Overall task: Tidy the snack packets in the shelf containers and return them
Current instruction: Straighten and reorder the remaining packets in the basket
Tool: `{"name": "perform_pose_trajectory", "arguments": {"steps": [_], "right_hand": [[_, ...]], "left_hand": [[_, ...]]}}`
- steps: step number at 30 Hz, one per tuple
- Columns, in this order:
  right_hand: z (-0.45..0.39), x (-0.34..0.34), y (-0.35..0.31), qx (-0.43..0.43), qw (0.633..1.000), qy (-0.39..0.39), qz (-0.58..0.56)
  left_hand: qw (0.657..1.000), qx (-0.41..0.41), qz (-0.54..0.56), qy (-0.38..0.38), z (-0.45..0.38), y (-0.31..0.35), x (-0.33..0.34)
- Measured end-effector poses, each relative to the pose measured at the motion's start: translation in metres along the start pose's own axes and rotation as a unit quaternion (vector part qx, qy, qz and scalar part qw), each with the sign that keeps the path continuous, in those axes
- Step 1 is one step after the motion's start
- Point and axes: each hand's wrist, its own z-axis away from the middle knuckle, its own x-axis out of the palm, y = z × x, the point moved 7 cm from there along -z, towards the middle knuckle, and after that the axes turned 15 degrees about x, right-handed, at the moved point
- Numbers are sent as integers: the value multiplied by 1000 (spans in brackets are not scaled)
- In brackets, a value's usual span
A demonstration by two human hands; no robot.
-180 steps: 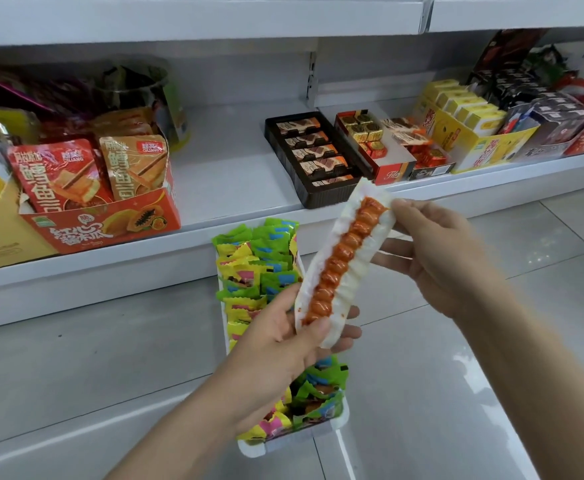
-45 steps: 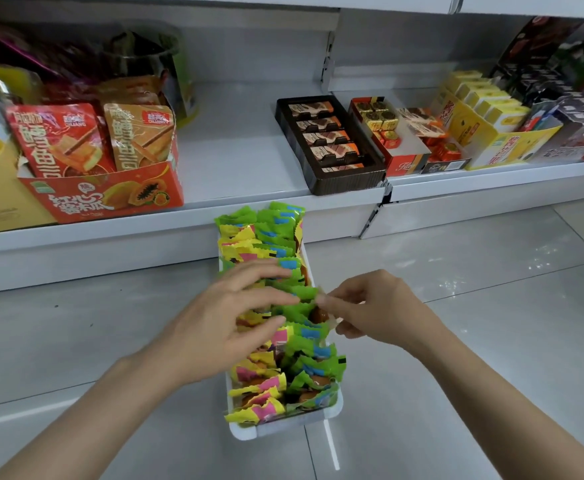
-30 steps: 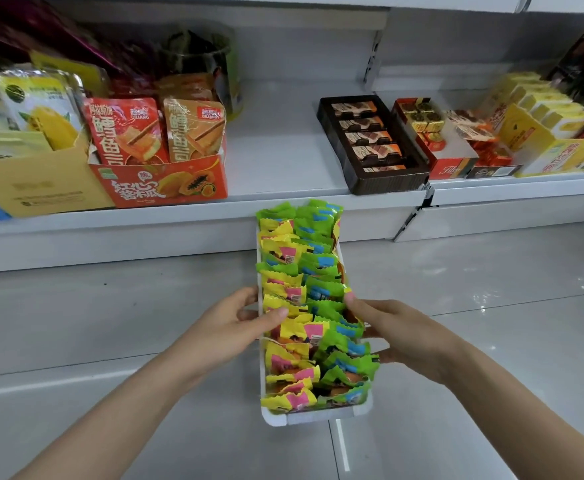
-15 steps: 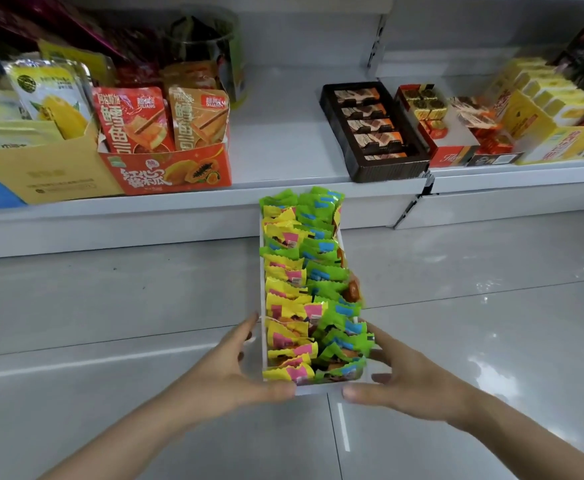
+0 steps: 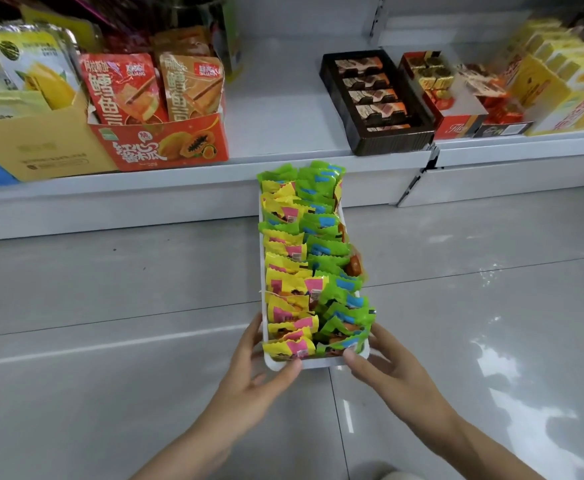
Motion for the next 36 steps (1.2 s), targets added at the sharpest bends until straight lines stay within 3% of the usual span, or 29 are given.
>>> {"name": "perform_pose_trajectory", "arguments": {"steps": [5, 8, 13, 18, 22, 24, 26, 29, 32, 35, 36], "right_hand": [[2, 21, 18, 97, 990, -73, -78], [2, 30, 32, 149, 973, -63, -166], [1, 44, 33, 158, 967, -39, -198], [4, 47, 28, 149, 968, -7, -203], [3, 39, 26, 152, 967, -8, -205], [2, 31, 25, 148, 968, -15, -200], [2, 21, 20, 136, 970, -30, -199], [-1, -3, 11, 113, 976, -58, -175], [-8, -30, 5, 131, 977, -76, -150], [-15, -63, -10, 136, 984, -57, -103], [-18, -76, -16, 135, 986, -36, -90]], "left_hand": [[993, -59, 102, -20, 5, -3, 24], [989, -70, 127, 6, 4, -9, 30], [995, -59, 80, 19, 1, -12, 34], [997, -30, 17, -70, 1, 8, 1], [995, 40, -41, 79, -51, 39, -72], [988, 93, -71, 100, -80, 69, -85], [972, 161, -159, 68, -105, 103, -79], [901, 266, -341, -31, -138, 141, -46], [861, 251, -434, -88, -165, 152, -19], [798, 233, -551, -77, -179, 155, -11], [799, 226, -553, -63, -179, 154, -12]]}}
